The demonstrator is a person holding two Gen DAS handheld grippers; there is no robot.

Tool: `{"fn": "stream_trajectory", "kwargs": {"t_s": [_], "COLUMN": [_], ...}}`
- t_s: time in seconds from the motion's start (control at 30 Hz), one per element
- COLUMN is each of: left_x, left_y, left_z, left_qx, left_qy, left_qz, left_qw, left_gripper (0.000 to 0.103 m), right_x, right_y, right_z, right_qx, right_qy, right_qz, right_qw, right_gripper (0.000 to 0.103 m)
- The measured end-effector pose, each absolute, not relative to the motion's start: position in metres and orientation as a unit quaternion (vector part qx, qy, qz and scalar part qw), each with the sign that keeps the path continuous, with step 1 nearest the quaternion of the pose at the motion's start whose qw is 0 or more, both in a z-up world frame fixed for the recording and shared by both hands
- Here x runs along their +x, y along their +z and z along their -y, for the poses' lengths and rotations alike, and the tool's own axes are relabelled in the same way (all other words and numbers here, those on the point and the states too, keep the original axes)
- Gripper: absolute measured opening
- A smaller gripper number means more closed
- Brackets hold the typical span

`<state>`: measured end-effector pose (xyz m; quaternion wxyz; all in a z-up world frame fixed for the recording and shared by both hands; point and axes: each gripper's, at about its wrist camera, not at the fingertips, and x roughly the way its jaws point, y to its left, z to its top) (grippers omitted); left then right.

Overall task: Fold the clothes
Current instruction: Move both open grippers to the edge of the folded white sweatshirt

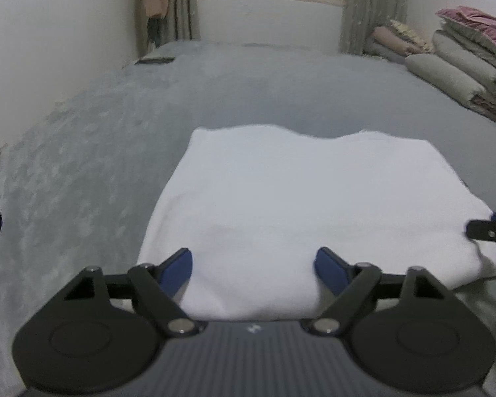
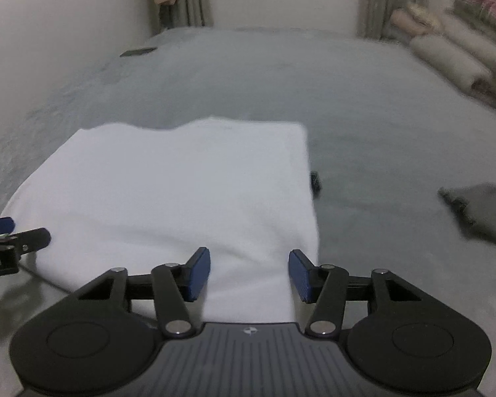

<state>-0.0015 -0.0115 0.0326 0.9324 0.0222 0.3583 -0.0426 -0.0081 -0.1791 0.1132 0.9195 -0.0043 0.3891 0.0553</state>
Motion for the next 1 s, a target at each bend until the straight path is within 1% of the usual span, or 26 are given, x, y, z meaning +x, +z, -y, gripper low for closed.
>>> {"fn": "stream_trajectory", "kwargs": {"t_s": [0.13,0.2,0.27,0.4,0.47,0.6,0.67,0.7,0.73,0.8,0.87,0.9,1.0], "left_x": [-0.007,-0.01,-0.007,-0.003,-0.002,0.001,0.0,-0.001,-0.003,-0.007,-0.004,-0.002,0.001], "left_y": [0.03,0.029,0.027,0.028,0.029,0.033,0.037,0.039,0.042,0.043,0.036,0.032,0.031], "left_z": [0.023,0.029,0.025,0.015,0.012,0.005,0.003,0.005,0.007,0.013,0.016,0.017,0.014], "left_qx": [0.042,0.052,0.044,0.027,0.021,0.007,0.004,0.009,0.014,0.02,0.023,0.026,0.024], "left_qy": [-0.05,-0.053,-0.045,-0.034,-0.034,-0.033,-0.037,-0.044,-0.054,-0.069,-0.073,-0.07,-0.061], "left_qz": [-0.347,-0.342,-0.351,-0.364,-0.368,-0.378,-0.376,-0.368,-0.359,-0.347,-0.358,-0.364,-0.371], "left_qw": [0.936,0.937,0.934,0.93,0.929,0.925,0.926,0.929,0.932,0.935,0.931,0.928,0.926], "left_gripper": [0.08,0.085,0.088,0.089,0.089,0.089,0.087,0.084,0.084,0.085,0.085,0.09,0.092], "right_x": [-0.012,-0.014,-0.013,-0.009,-0.008,-0.007,-0.009,-0.011,-0.013,-0.016,-0.016,-0.015,-0.012], "right_y": [0.116,0.117,0.112,0.11,0.108,0.109,0.11,0.112,0.114,0.118,0.119,0.117,0.108], "right_z": [0.165,0.158,0.154,0.164,0.171,0.19,0.189,0.185,0.182,0.178,0.178,0.177,0.171], "right_qx": [-0.009,-0.011,-0.025,-0.022,-0.037,-0.001,-0.008,-0.015,-0.021,-0.011,0.008,0.011,-0.022], "right_qy": [0.09,0.108,0.114,0.101,0.063,0.057,0.052,0.05,0.049,0.057,0.077,0.084,0.072], "right_qz": [-0.384,-0.382,-0.383,-0.385,-0.39,-0.394,-0.389,-0.383,-0.377,-0.368,-0.368,-0.377,-0.39], "right_qw": [0.919,0.918,0.916,0.917,0.918,0.918,0.92,0.922,0.925,0.928,0.926,0.922,0.918], "right_gripper": [0.051,0.052,0.053,0.052,0.052,0.052,0.052,0.052,0.053,0.053,0.053,0.054,0.055]}}
